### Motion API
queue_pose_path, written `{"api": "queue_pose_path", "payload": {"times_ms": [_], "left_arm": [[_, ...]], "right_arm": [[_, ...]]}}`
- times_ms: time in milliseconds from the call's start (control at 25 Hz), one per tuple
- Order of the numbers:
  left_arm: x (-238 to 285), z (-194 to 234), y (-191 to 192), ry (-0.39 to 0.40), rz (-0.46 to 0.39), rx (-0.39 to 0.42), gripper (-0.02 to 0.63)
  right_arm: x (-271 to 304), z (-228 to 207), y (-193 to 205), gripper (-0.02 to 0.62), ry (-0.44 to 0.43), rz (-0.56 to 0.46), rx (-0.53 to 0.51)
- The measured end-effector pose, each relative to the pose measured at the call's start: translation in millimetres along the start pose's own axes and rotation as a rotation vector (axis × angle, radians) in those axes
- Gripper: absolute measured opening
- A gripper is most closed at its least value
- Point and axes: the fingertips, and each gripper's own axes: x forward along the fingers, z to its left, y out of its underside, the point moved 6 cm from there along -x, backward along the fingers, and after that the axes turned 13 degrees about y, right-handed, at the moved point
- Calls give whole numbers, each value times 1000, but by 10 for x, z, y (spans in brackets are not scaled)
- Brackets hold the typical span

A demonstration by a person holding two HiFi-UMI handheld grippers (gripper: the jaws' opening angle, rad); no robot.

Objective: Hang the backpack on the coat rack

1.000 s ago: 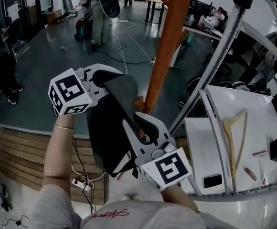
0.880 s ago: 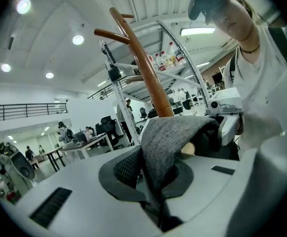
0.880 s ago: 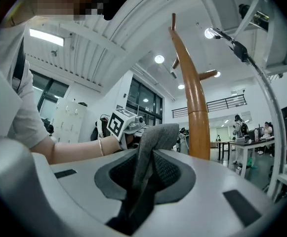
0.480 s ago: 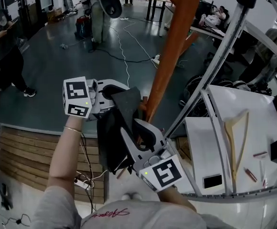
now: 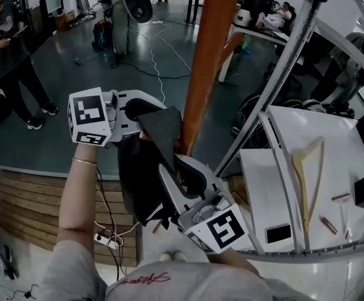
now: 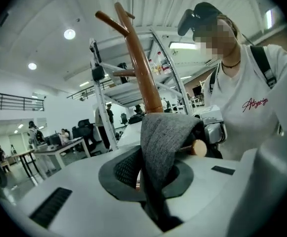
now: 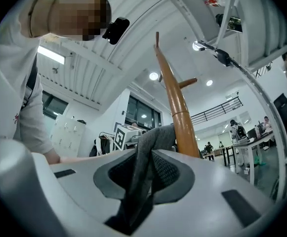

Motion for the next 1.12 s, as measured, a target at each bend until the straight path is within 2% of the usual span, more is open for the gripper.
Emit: {"api": "queue_pose_path", "payload": {"times_ms": [80, 160, 320, 400, 480, 600, 680, 760, 920, 1120], "left_arm": [[118, 0, 126, 53, -2, -44, 34], [208, -58, 233, 67, -28, -68, 34], [262, -143, 294, 18, -143, -94, 34], [279, -216, 343, -36, -209, -105, 34], [264, -299, 403, -115, -319, -118, 34], [209, -438, 532, -230, -600, -154, 41], [165, -553, 601, -308, -718, -147, 51], [142, -661, 635, -402, -722, -119, 54], [128, -911, 713, -637, -634, -53, 66], [82, -1213, 785, -824, -594, -31, 72]], "right_arm": [[-28, -25, 105, 81, 29, 48, -9], [-53, -33, 165, 84, 41, 62, -35], [-45, -33, 200, 89, 56, 15, -84], [-37, -7, 222, 94, 67, -14, -123], [-35, 21, 250, 95, 75, -34, -155], [-36, 67, 292, 95, 76, -52, -181], [-36, 136, 308, 95, 60, -60, -193], [-51, 190, 346, 97, 57, -61, -197], [-116, 196, 349, 124, 66, -87, -178], [-278, 269, 400, 129, 70, -114, -235]]}}
